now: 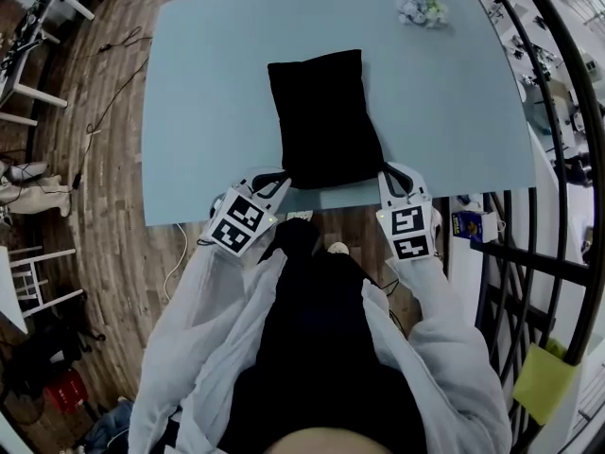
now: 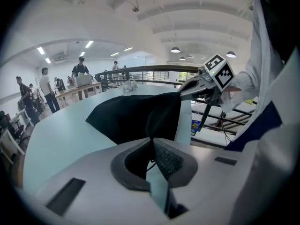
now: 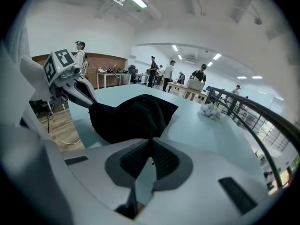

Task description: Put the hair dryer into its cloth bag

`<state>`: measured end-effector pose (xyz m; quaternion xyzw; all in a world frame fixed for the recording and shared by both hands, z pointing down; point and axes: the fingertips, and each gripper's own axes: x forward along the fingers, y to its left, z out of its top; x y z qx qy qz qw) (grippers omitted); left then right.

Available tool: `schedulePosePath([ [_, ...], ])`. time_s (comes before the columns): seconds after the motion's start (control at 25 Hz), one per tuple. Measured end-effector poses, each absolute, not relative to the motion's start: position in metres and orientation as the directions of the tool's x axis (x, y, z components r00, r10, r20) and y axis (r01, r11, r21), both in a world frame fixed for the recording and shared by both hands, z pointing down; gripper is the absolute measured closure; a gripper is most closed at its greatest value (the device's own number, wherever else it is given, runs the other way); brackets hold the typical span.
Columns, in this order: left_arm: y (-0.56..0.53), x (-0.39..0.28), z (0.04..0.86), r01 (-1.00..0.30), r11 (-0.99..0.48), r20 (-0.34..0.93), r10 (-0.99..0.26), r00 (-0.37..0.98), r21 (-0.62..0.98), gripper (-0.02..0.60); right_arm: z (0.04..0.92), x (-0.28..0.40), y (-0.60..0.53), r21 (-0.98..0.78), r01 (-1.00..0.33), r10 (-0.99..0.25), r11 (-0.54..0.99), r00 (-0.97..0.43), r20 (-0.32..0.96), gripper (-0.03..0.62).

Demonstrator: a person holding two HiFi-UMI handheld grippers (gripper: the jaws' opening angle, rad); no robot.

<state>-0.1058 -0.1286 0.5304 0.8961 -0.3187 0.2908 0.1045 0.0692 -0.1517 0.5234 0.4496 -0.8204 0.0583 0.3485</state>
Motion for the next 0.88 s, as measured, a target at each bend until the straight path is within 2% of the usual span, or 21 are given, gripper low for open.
schedulePosePath([
  [0.12, -0.118, -0.098, 0.532, -0.577, -0.815, 0.601, -0.486, 0.635, -0.049, 0.554, 0.527, 0.078, -0.137, 0.219, -0.789, -0.696, 0.574, -0.329, 0.638, 0.569],
  [0.36, -0.085, -0.076, 0.574, -0.463, -0.884, 0.718, -0.367, 0.591, -0.07, 0.555, 0.587, 0.102, -0.11, 0.195, -0.82, -0.644, 0.538, -0.251, 0.723, 0.569],
  [0.6, -0.079, -0.073, 0.6, -0.464, -0.88, 0.771, -0.364, 0.523, -0.102, 0.554, 0.61, 0.108, -0.104, 0.257, -0.777, -0.637, 0.574, -0.227, 0.737, 0.571],
  [0.76, -0.079, -0.076, 0.607, -0.464, -0.877, 0.784, -0.376, 0.493, -0.129, 0.555, 0.611, 0.106, -0.103, 0.23, -0.776, -0.617, 0.588, -0.246, 0.748, 0.574],
  [0.88, -0.08, -0.076, 0.607, -0.503, -0.859, 0.774, -0.378, 0.507, -0.09, 0.555, 0.612, 0.107, -0.104, 0.196, -0.774, -0.597, 0.602, -0.274, 0.754, 0.572],
])
